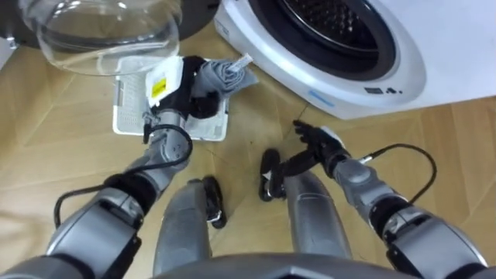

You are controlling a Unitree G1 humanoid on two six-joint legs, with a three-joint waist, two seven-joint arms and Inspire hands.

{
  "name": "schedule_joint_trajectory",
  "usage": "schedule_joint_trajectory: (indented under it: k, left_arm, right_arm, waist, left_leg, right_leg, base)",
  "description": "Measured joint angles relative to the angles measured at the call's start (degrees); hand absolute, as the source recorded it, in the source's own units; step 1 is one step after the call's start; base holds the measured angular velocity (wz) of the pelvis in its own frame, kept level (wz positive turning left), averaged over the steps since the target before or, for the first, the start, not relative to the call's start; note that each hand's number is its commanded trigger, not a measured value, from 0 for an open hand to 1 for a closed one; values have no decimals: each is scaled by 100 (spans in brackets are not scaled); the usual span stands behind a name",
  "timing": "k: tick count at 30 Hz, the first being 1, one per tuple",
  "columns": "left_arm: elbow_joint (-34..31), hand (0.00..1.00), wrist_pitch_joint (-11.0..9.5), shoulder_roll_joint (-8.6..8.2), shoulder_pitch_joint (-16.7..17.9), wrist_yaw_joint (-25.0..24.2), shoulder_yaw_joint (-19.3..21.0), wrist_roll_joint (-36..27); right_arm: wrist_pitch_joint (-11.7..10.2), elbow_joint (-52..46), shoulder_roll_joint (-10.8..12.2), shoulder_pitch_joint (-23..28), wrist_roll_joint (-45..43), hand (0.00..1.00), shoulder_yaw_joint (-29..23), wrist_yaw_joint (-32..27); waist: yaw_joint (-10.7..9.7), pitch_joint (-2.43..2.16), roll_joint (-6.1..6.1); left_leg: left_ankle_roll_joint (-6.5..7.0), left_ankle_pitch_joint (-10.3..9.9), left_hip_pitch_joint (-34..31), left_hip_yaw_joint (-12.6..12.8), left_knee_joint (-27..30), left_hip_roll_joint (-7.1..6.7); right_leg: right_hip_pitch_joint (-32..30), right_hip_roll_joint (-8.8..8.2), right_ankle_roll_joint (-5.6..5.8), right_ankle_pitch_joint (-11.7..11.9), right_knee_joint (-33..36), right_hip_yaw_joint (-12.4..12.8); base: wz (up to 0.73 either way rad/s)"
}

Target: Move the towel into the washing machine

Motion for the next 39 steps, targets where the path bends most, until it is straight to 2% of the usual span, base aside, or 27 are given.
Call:
schedule_joint_trajectory:
  k: [1,2,3,5,9,12,13,18,21,27,28,29,30,39]
  left_arm:
    - [-63,100,-25,-8,57,-173,-10,-245]
    - [-135,100,-67,-27,166,-541,-23,-766]
    - [-147,100,-67,-43,241,-922,-24,-1366]
    - [-176,100,-66,-41,306,-1484,-38,-2105]
    - [-180,100,-57,-15,452,-2669,-116,-3333]
    - [-183,100,-3,-21,452,-3374,-189,-3479]
    - [-186,100,20,-20,447,-3484,-189,-3518]
    - [-229,100,180,17,435,-4192,-408,-4701]
    - [-348,100,262,28,419,-4581,-416,-5064]
    - [-761,100,429,14,418,-4721,-369,-5228]
    - [-812,100,452,14,418,-4723,-364,-5228]
    - [-892,100,477,13,418,-4737,-348,-5228]
    - [-949,100,491,12,418,-4753,-330,-5228]
    - [-1437,100,796,9,418,-4877,-163,-5208]
  right_arm:
    - [4,2,3,2,-21,0,-27,6]
    - [4,1,33,5,-54,0,-51,3]
    - [0,4,56,10,-139,0,-95,5]
    - [-18,3,48,-1,-232,0,-106,14]
    - [-16,8,54,27,-441,0,-124,143]
    - [-7,7,59,35,-438,0,-221,328]
    - [-2,7,59,32,-427,0,-230,353]
    - [3,-22,65,128,-430,0,-249,417]
    - [0,-25,109,172,-431,0,-258,488]
    - [-17,-195,9,191,-425,1,-292,424]
    - [-17,-202,1,189,-425,21,-293,418]
    - [-16,-220,-6,187,-425,64,-293,394]
    - [-15,-225,-13,188,-427,100,-315,393]
    - [51,-218,-18,207,-440,100,-463,612]
  waist:
    - [17,-6,-4]
    - [32,-19,-9]
    - [47,-86,-3]
    - [80,-125,-5]
    - [98,-126,-7]
    - [98,-126,-6]
    - [97,-126,-5]
    - [70,-142,40]
    - [84,-147,53]
    - [87,-155,222]
    - [90,-156,237]
    - [93,-153,258]
    - [90,-151,269]
    - [136,-154,274]
  left_leg:
    - [5,5,31,11,-15,-4]
    - [11,23,104,11,-51,-24]
    - [12,40,123,-2,-77,-36]
    - [22,89,159,-19,-137,-60]
    - [25,108,267,-28,-184,-64]
    - [27,108,271,-28,-185,-59]
    - [28,108,270,-28,-187,-58]
    - [35,149,382,-43,-340,-43]
    - [29,153,466,-60,-420,-23]
    - [27,151,451,-152,-428,1]
    - [27,151,451,-152,-431,3]
    - [26,151,450,-152,-436,5]
    - [26,151,450,-152,-445,5]
    - [21,154,457,-149,-454,10]
  right_leg:
    - [25,-4,2,6,-5,9]
    - [89,-22,8,11,-18,8]
    - [122,-26,12,29,-48,-1]
    - [170,-39,19,74,-103,-13]
    - [305,-31,38,114,-194,-23]
    - [325,-21,44,139,-231,-23]
    - [327,-20,45,142,-237,-24]
    - [477,32,57,213,-461,-70]
    - [587,66,62,227,-575,-99]
    - [673,87,68,230,-645,-205]
    - [674,89,68,230,-649,-205]
    - [676,92,68,230,-653,-205]
    - [674,93,68,230,-652,-205]
    - [674,103,65,231,-694,-200]
  base:
    - [0]
    - [0]
    - [5]
    - [7]
    - [2]
    - [0]
    - [0]
    - [0]
    - [0]
    - [7]
    - [0]
    - [0]
    - [0]
    - [0]
